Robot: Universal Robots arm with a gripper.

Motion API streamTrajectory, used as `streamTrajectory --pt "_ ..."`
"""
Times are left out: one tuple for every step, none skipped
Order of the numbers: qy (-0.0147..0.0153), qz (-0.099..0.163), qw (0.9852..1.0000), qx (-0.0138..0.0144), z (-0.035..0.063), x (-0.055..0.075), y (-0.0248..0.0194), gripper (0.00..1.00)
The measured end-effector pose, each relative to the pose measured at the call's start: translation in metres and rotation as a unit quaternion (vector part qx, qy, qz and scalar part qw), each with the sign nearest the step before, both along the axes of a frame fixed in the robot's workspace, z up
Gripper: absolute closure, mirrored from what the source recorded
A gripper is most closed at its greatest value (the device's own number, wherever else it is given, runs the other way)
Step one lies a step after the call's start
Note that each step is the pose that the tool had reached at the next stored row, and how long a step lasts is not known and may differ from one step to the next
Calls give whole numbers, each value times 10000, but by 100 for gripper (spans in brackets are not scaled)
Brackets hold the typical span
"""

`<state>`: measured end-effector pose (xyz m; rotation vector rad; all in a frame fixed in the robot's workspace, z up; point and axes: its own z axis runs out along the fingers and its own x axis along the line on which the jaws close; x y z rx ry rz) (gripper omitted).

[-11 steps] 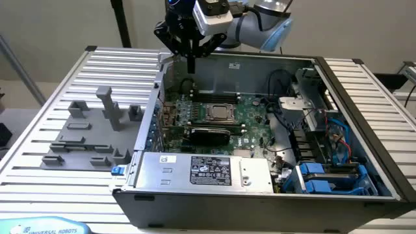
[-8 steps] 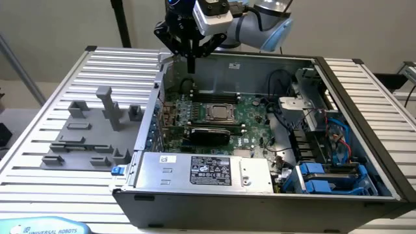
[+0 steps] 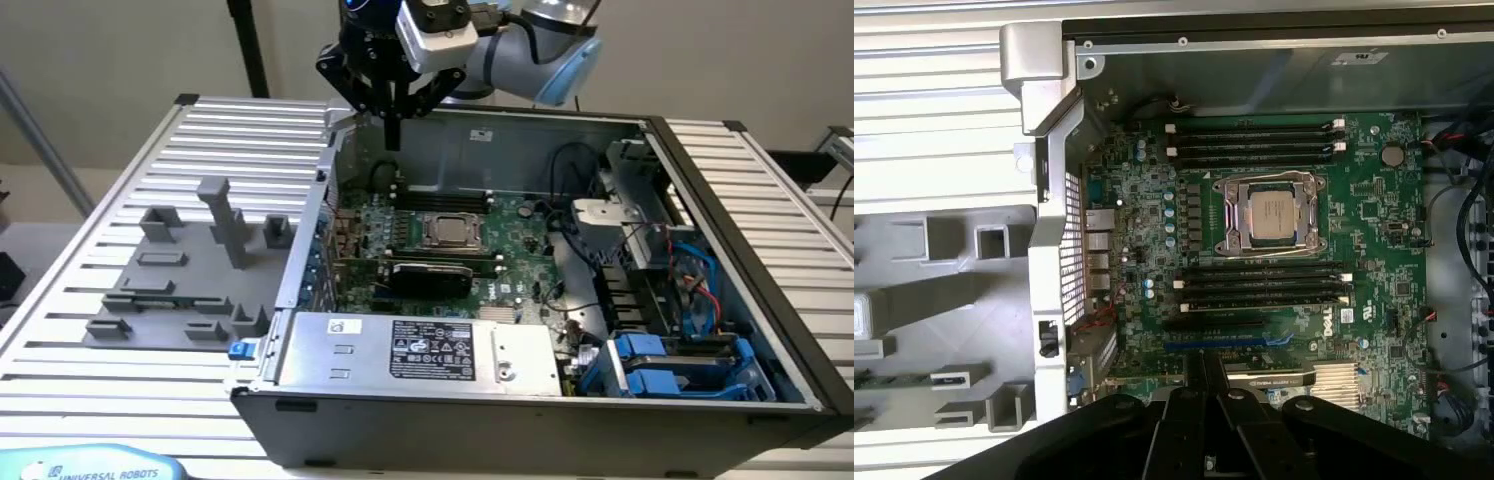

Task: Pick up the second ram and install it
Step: 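Reach for the second ram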

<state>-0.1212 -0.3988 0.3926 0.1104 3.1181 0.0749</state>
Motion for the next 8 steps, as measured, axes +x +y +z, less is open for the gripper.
streamTrajectory --pt "0 0 10000 0 0 0 0 89" --pt "0 0 10000 0 0 0 0 89" --pt "0 0 10000 1 0 0 0 89" --pt "0 0 10000 0 0 -3 0 89" --pt "0 0 10000 0 0 -24 0 89" --pt "0 0 10000 0 0 -56 0 89" --pt "0 0 10000 -1 0 -94 -1 89" --pt "0 0 10000 0 0 -143 -3 89"
